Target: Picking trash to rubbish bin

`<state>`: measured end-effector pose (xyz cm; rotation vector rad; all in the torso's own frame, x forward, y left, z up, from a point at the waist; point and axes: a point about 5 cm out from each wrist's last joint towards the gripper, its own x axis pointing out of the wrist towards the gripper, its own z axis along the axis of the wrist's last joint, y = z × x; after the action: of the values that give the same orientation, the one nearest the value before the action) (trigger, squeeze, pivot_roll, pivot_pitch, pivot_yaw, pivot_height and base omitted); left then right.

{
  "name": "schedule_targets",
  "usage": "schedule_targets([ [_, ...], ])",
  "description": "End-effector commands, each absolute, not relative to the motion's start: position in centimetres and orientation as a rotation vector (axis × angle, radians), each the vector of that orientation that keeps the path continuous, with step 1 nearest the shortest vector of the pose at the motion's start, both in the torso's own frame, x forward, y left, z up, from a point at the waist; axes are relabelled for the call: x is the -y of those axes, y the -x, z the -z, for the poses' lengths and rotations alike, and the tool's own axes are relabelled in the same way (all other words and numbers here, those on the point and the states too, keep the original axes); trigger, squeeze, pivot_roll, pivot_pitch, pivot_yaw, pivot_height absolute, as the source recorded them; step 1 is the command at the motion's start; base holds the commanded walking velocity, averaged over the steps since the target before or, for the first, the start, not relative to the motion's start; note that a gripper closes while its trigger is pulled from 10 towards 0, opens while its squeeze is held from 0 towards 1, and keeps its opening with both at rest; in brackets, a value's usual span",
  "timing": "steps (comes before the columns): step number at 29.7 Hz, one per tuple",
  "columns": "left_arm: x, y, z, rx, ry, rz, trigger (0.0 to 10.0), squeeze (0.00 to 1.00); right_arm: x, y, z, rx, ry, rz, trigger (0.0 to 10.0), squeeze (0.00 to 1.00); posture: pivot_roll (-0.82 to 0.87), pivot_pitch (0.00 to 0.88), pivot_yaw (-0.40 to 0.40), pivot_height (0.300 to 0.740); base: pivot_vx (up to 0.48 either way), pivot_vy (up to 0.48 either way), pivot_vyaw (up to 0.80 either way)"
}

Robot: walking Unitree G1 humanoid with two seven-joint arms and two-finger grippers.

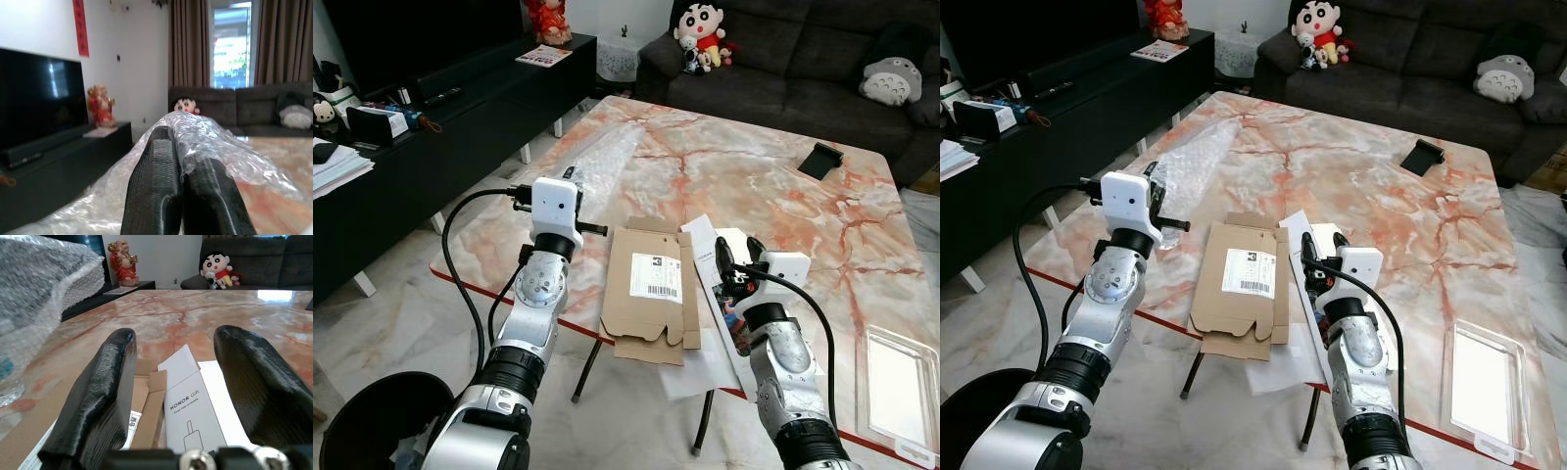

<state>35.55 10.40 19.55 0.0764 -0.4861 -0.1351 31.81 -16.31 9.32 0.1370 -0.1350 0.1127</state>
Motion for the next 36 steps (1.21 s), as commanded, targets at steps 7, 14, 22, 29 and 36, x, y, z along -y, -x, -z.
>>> schedule_targets([
  [7, -9.6, -35.5, -22.6, 0.597, -0.052, 0.142, 10.0, 0.0, 16.7, -32.1, -9.6, 0.148, -0.14, -0.093, 10.0, 0.0, 0.09, 0.0, -0.099, 0.74, 0.0, 0.0, 0.0],
  [14, -9.6, -35.4, -24.7, 0.668, -0.038, 0.125, 10.0, 0.0, 16.8, -32.1, -9.6, 0.147, -0.14, -0.086, 10.0, 0.0, 0.09, 0.0, -0.099, 0.74, 0.0, 0.0, 0.0],
  [22, -10.4, -35.2, -27.1, 0.751, -0.026, 0.084, 10.0, 0.0, 16.8, -32.2, -9.7, 0.155, -0.144, -0.08, 10.0, 0.0, 0.09, 0.0, -0.095, 0.74, 0.0, 0.0, 0.0],
  [29, -9.7, -34.9, -27.5, 0.758, -0.013, 0.126, 10.0, 0.0, 16.8, -32.2, -9.7, 0.158, -0.146, -0.077, 10.0, 0.0, 0.1, 0.0, -0.094, 0.74, 0.0, 0.0, 0.0],
  [36, -10.0, -34.6, -28.3, 0.786, -0.009, 0.11, 10.0, 0.0, 16.9, -32.1, -9.8, 0.162, -0.149, -0.071, 10.0, 0.0, 0.1, 0.0, -0.092, 0.74, 0.0, 0.0, 0.0],
])
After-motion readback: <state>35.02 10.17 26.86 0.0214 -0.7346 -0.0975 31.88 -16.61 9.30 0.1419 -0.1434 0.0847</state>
